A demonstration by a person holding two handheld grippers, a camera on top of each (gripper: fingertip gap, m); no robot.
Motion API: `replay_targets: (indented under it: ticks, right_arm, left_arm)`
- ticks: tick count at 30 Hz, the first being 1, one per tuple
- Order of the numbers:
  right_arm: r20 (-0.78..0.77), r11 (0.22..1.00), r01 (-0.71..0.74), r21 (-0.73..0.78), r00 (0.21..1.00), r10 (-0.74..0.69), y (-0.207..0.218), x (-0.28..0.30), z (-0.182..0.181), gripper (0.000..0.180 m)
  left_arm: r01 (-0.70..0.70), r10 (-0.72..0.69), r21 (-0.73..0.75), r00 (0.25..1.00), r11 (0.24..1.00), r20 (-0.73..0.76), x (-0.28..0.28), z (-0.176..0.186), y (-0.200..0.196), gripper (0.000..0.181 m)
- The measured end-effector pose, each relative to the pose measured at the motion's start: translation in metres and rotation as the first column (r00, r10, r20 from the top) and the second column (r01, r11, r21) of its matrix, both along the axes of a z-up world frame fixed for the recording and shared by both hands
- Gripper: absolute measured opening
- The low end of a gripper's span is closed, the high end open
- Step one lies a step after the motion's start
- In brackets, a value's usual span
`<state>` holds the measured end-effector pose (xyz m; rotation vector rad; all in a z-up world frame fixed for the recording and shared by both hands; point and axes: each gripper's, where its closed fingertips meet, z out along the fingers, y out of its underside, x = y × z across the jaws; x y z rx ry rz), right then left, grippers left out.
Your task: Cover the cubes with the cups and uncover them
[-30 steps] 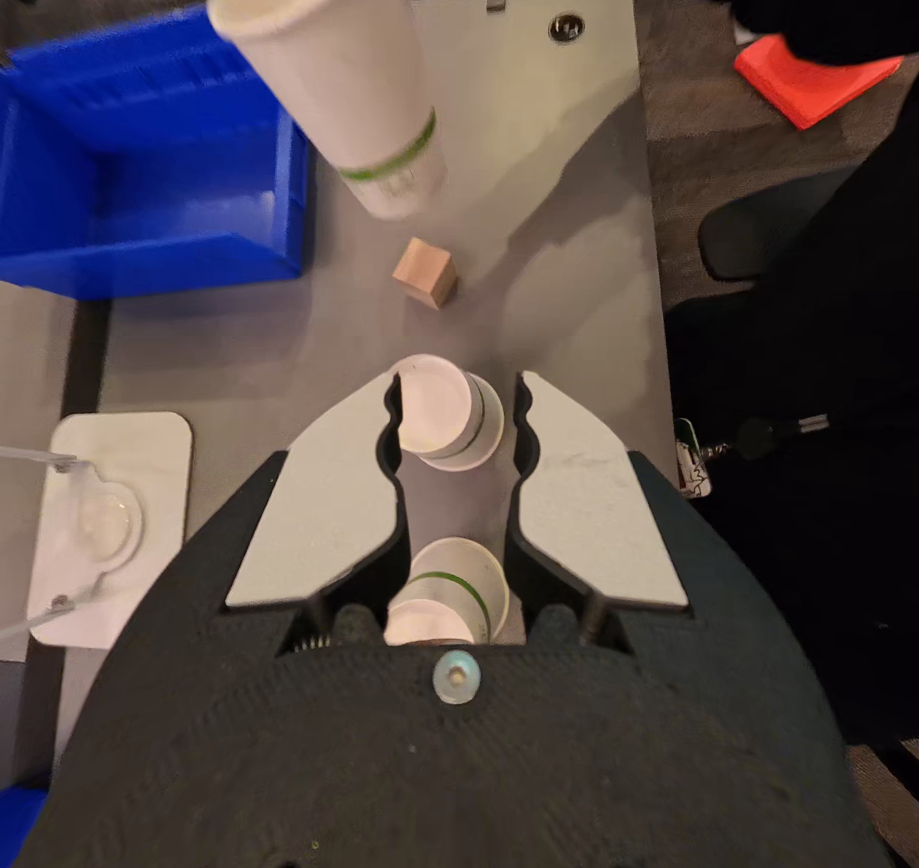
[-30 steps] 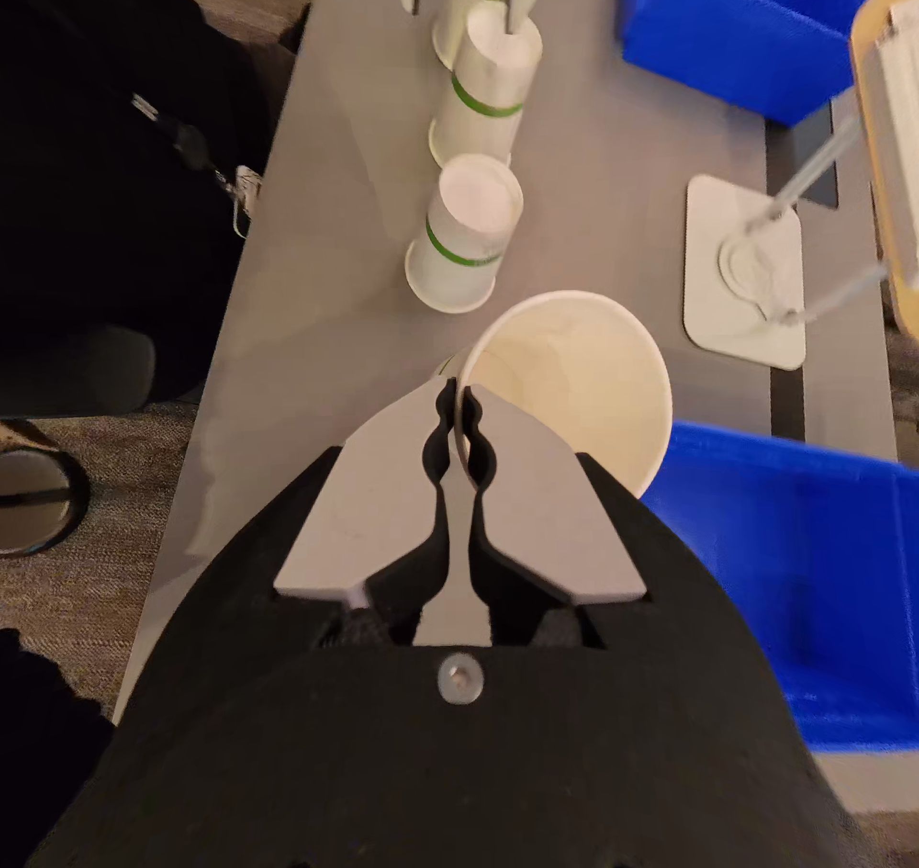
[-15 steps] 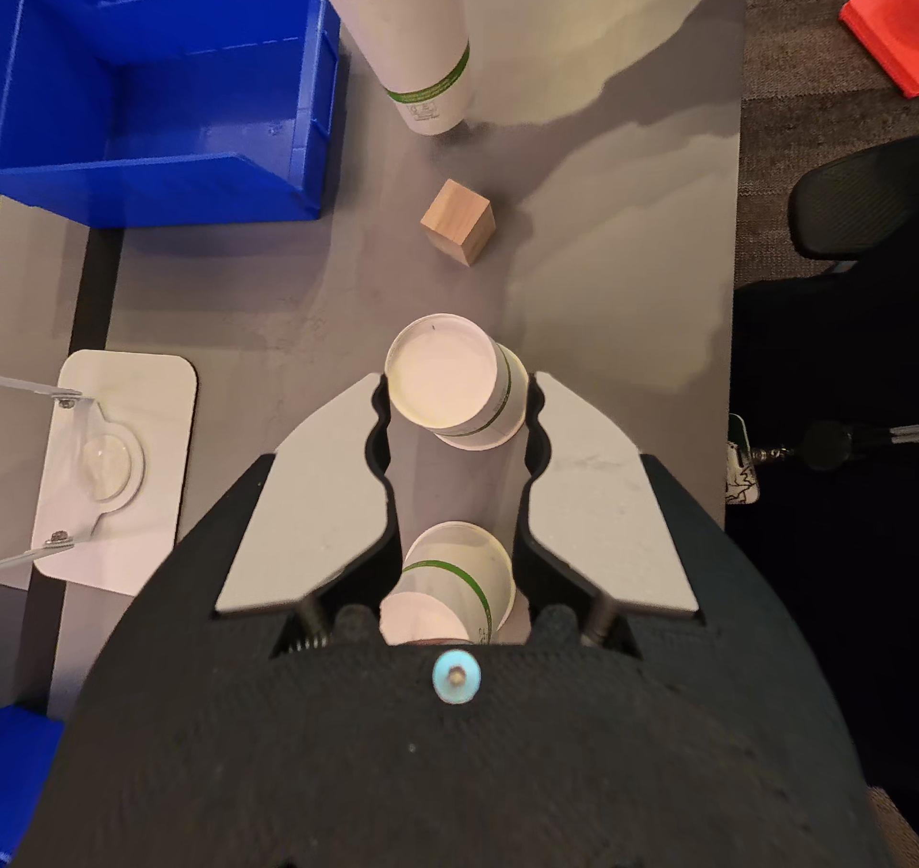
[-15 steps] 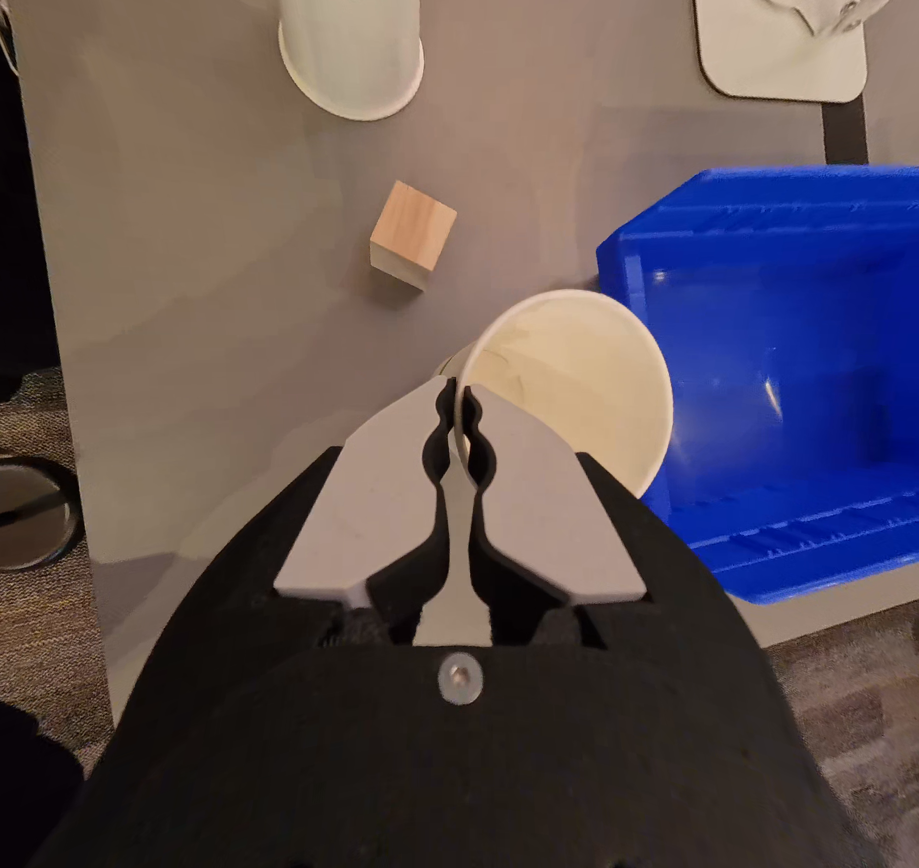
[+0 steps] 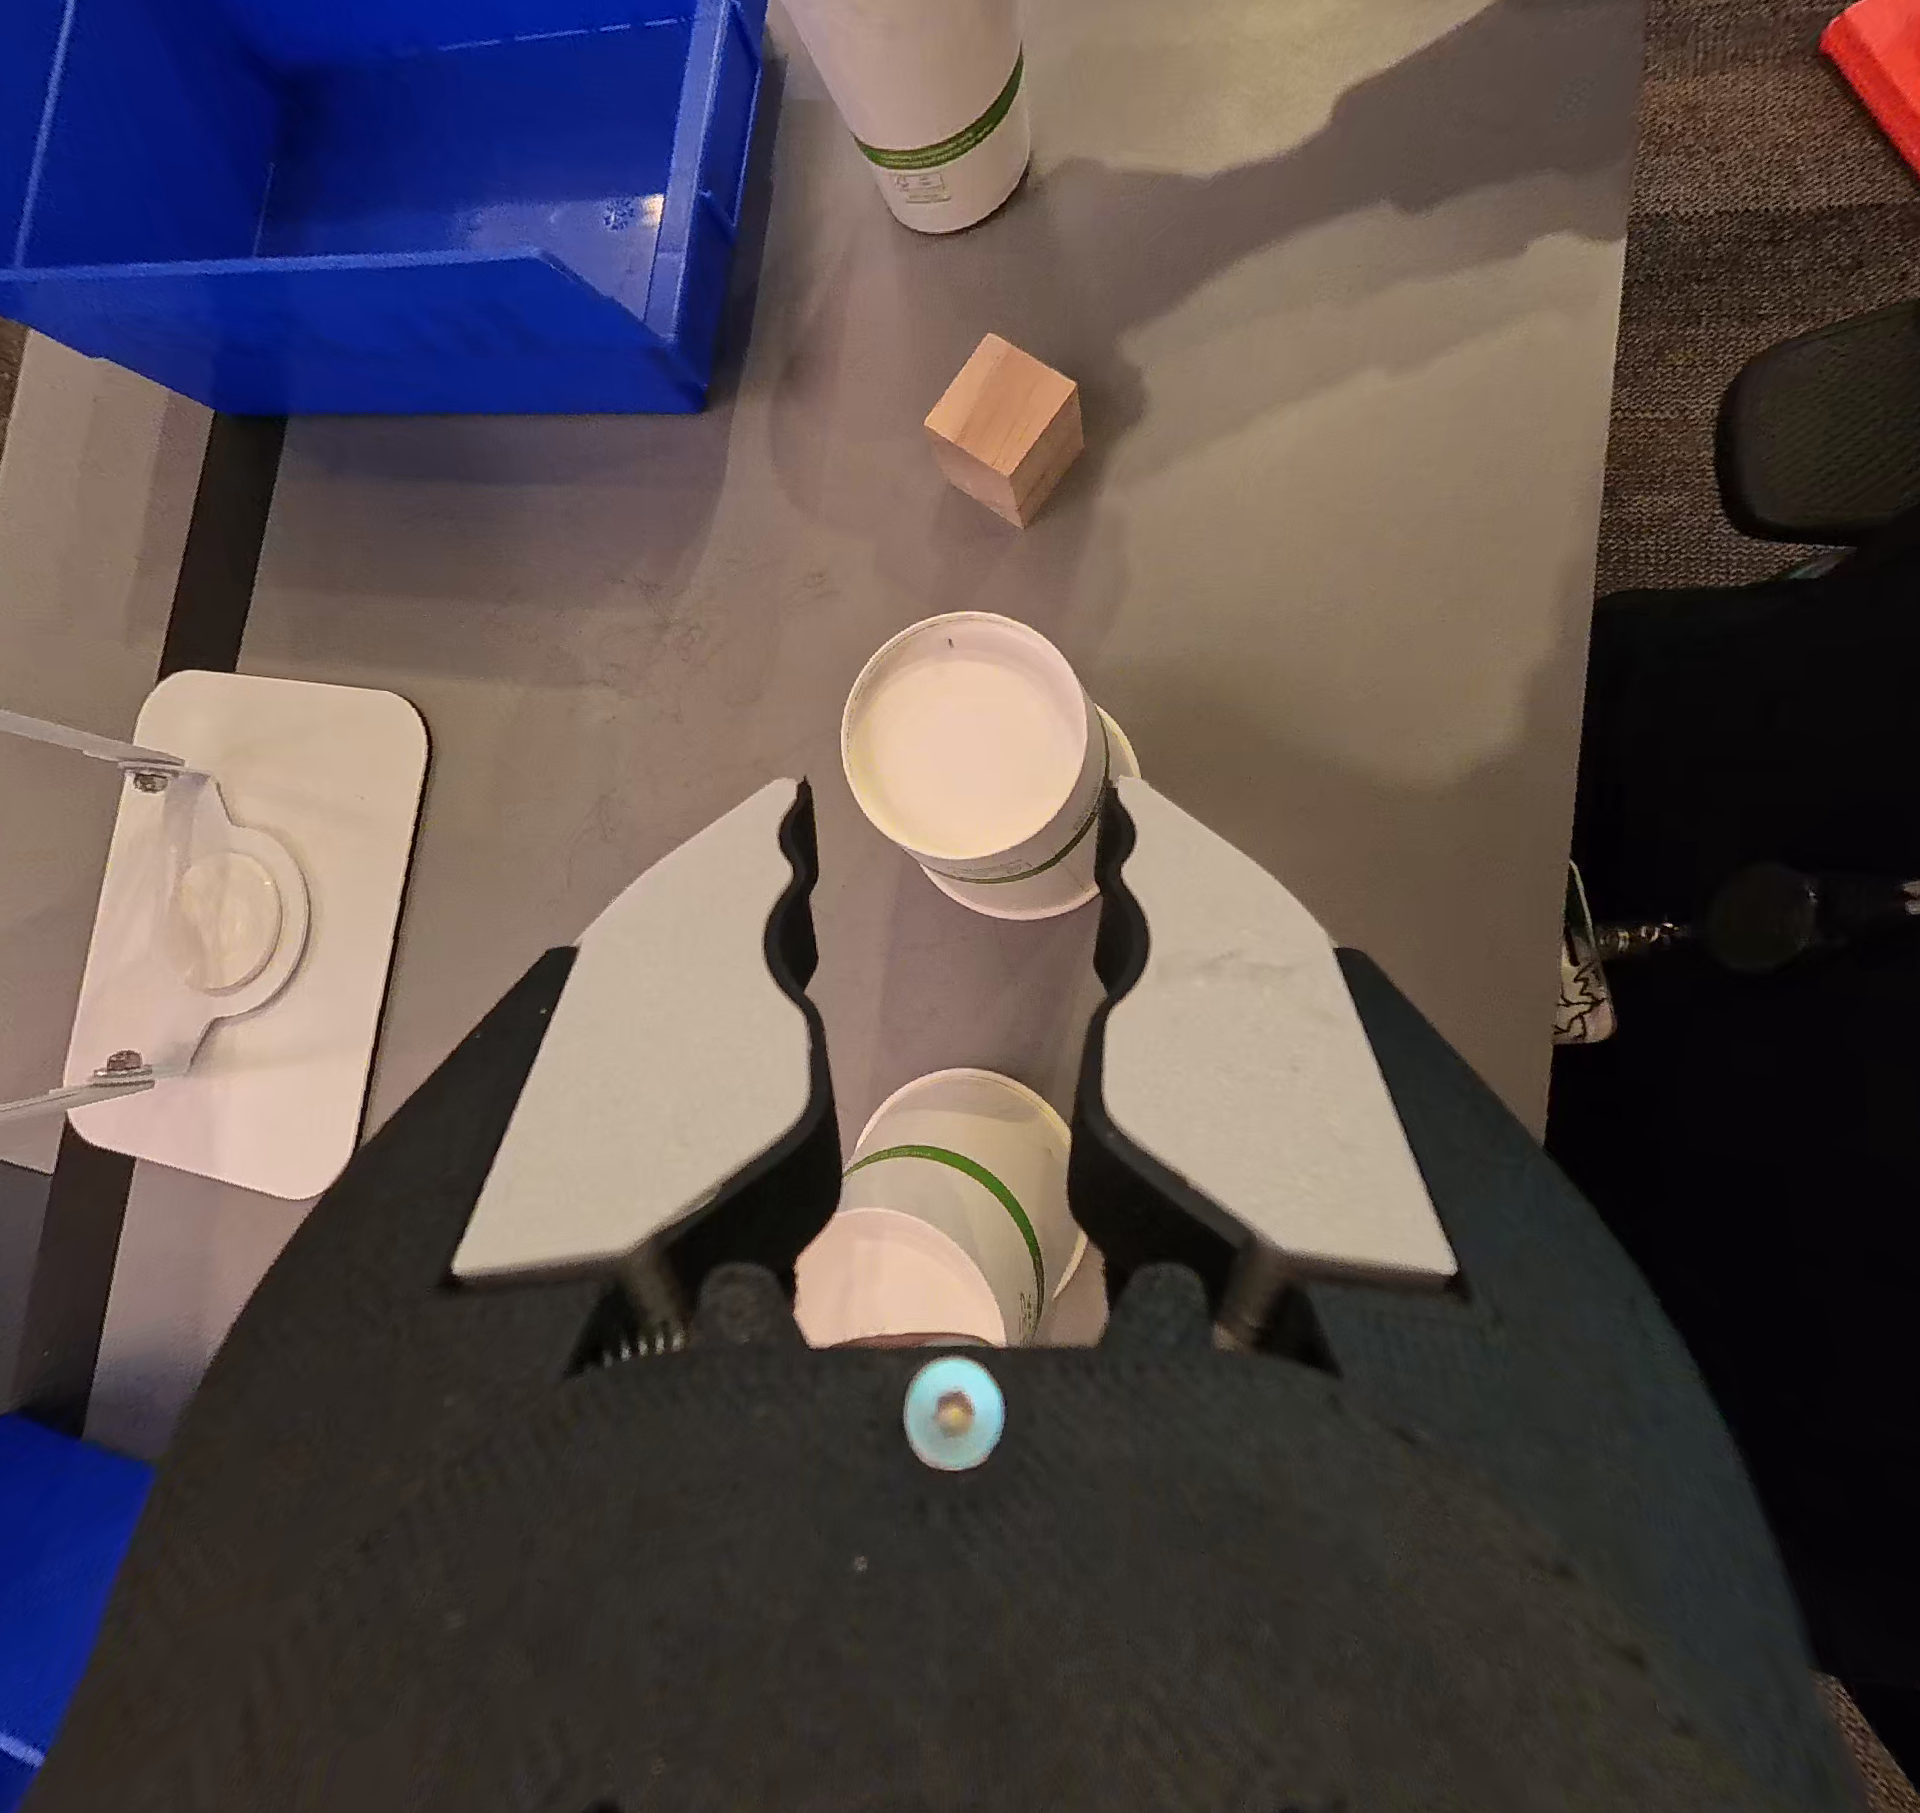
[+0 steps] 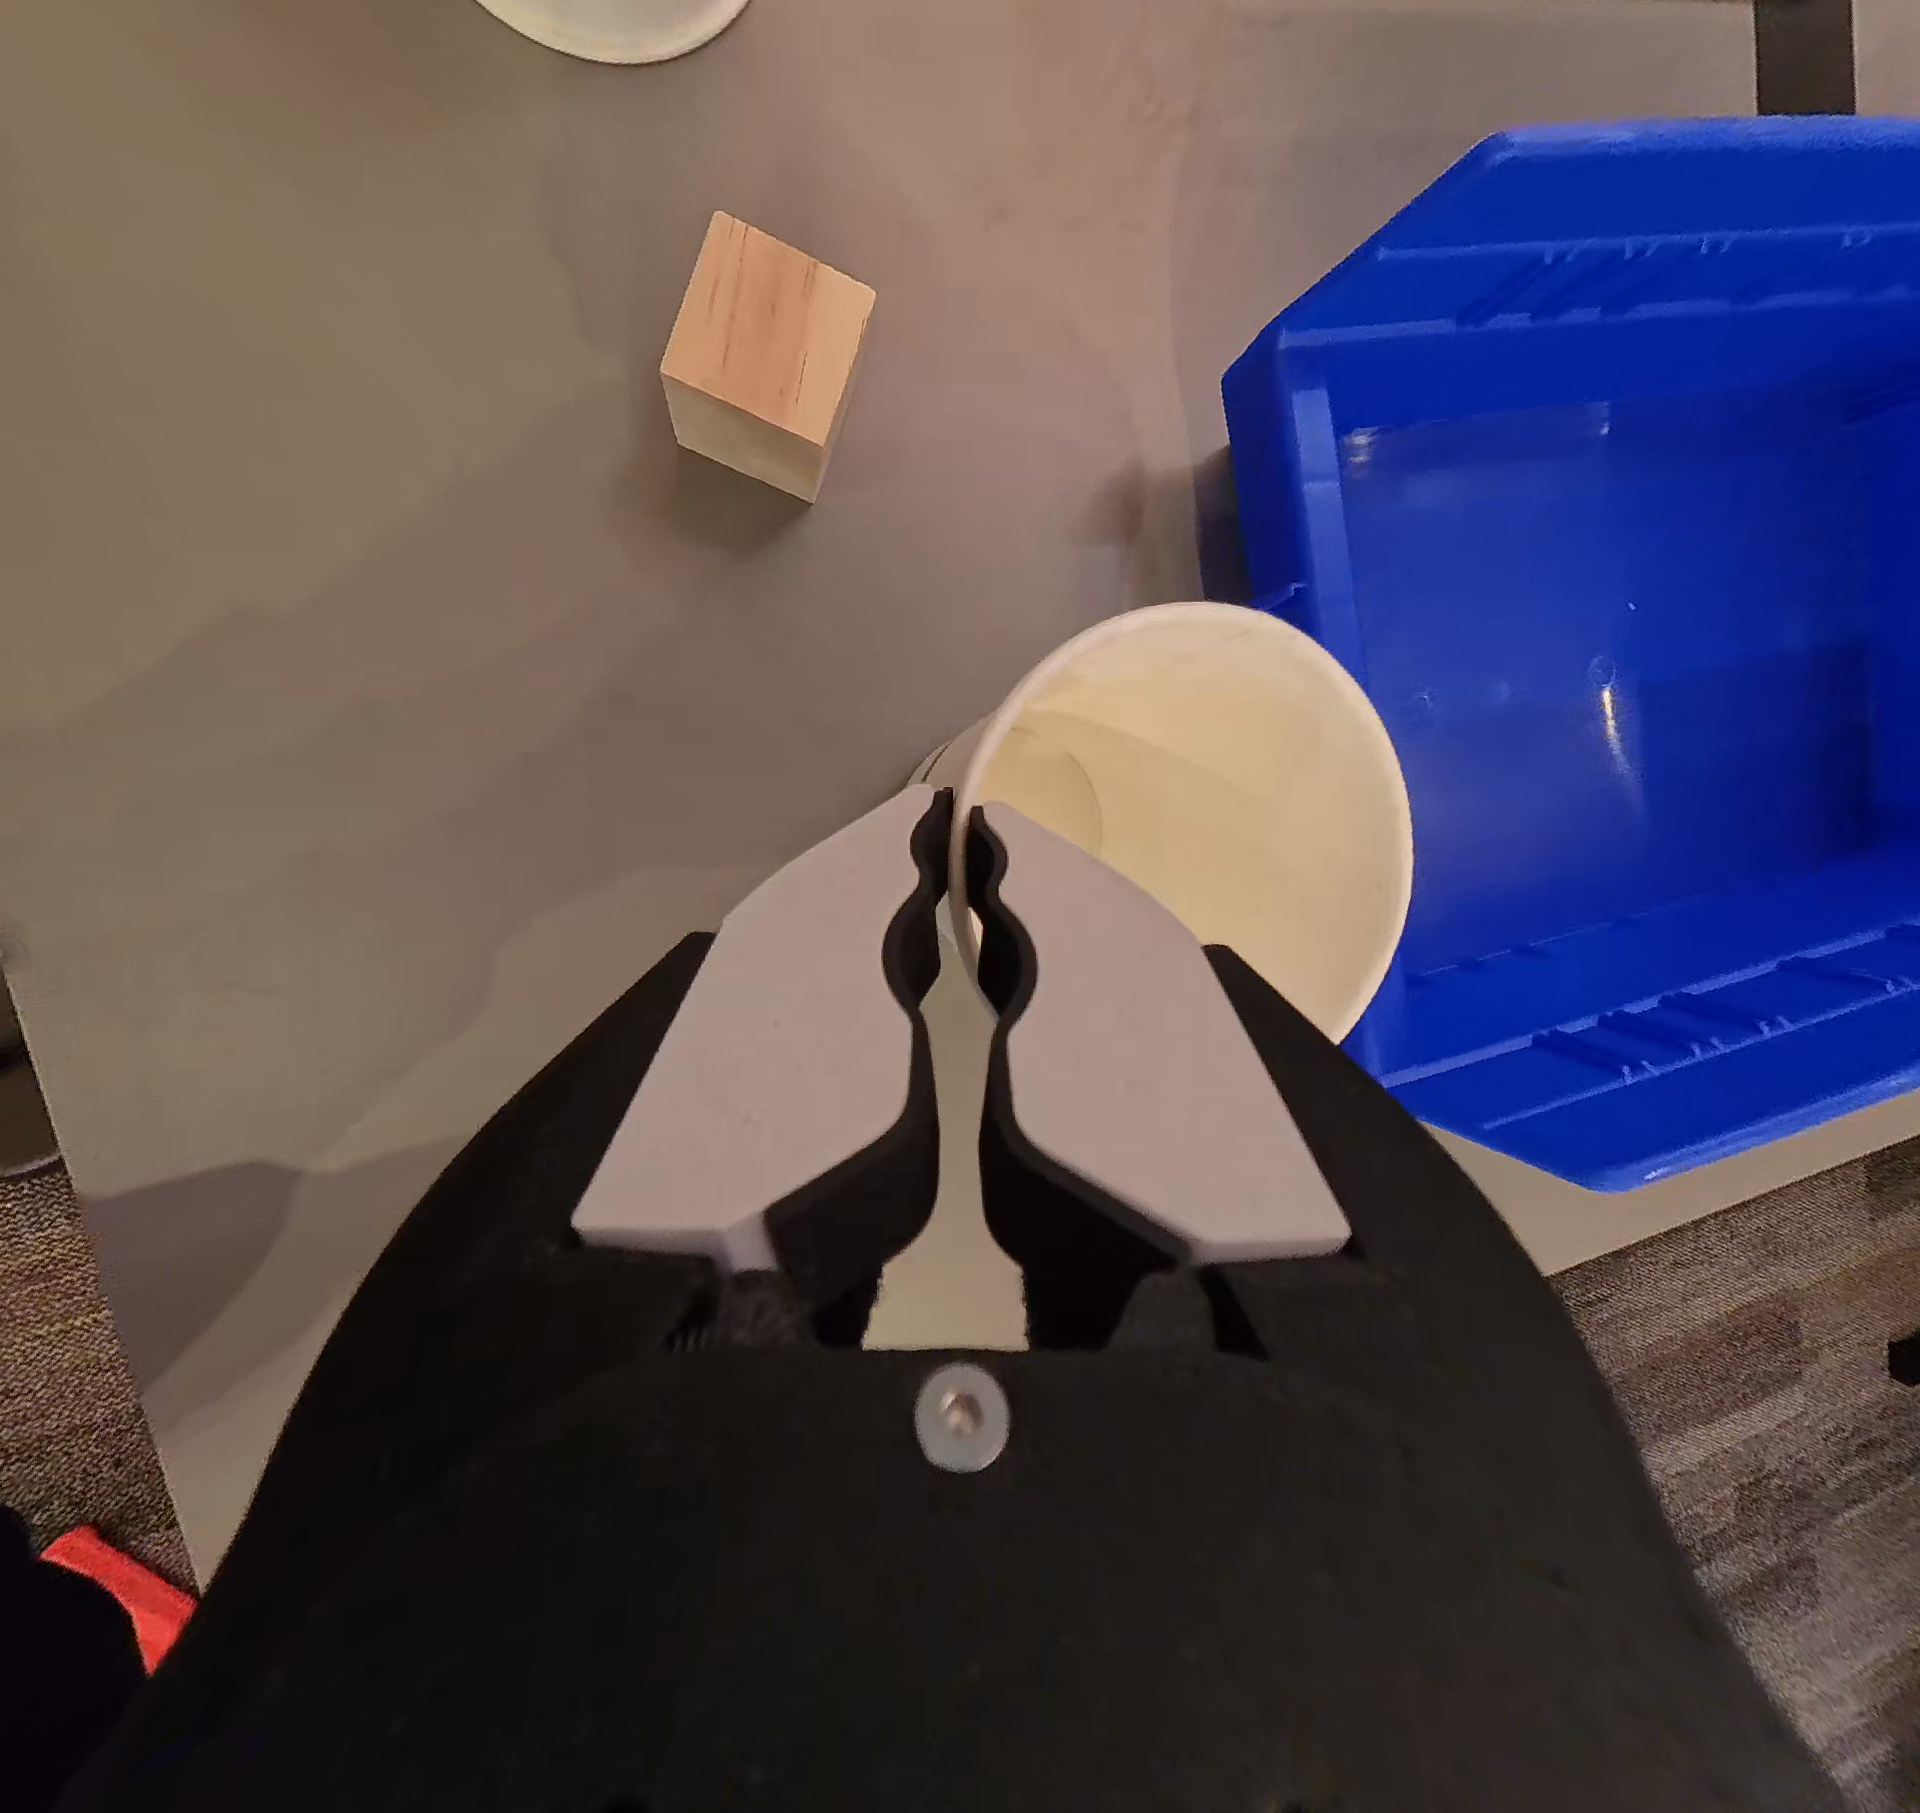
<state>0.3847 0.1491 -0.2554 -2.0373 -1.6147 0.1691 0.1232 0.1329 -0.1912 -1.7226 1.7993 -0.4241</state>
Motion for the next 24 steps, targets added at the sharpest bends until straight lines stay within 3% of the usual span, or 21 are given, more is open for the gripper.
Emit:
replay_targets:
  ticks: [1,20,24]
  right_arm:
    - [0.001,1.000,0.001,0.000,1.000,-0.001,0.000,0.000,0.000,0.003]
    - [0.016,1.000,0.025,-0.010,1.000,-0.025,0.003,0.001,-0.004,0.004]
    - [0.006,0.999,0.045,0.010,0.999,-0.046,0.005,0.002,-0.001,0.021]
  left_arm:
    - [-0.001,0.001,0.001,1.000,1.000,-0.003,0.000,-0.001,0.000,0.051]
    - [-0.006,0.005,-0.025,0.999,1.000,-0.034,0.000,-0.015,0.000,0.060]
    - [-0.019,0.015,-0.043,0.997,0.999,-0.076,0.004,-0.027,0.001,0.073]
